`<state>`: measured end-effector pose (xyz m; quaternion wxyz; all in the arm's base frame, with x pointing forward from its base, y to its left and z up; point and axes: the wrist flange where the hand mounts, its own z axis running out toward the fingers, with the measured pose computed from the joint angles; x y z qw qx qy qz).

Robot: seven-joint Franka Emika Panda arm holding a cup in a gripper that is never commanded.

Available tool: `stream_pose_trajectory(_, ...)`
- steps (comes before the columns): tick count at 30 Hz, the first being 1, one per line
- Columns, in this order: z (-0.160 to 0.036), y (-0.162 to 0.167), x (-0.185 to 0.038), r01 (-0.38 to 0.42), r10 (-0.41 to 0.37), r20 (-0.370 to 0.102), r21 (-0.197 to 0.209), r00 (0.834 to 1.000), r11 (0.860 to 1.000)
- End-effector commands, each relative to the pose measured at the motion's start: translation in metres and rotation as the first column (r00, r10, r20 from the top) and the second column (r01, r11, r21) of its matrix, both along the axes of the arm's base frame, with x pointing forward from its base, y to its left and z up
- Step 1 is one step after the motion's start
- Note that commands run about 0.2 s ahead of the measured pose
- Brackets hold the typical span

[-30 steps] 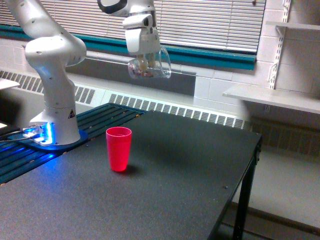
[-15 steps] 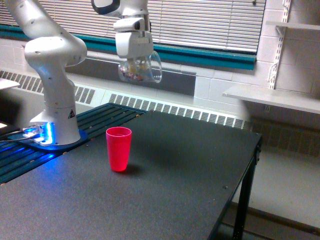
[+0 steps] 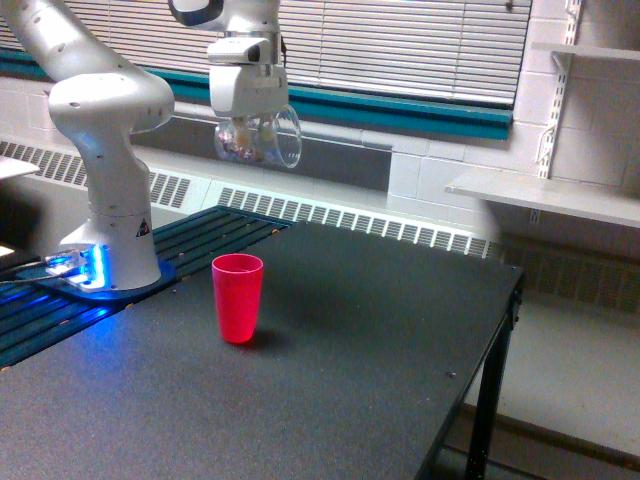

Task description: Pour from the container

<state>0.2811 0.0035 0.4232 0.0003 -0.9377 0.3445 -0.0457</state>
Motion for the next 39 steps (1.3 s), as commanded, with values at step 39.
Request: stream_pose_trajectory(39, -0.034, -0.037, -0.016, -0.003, 0.006, -0.099, 0.026, 0.995, 1.0)
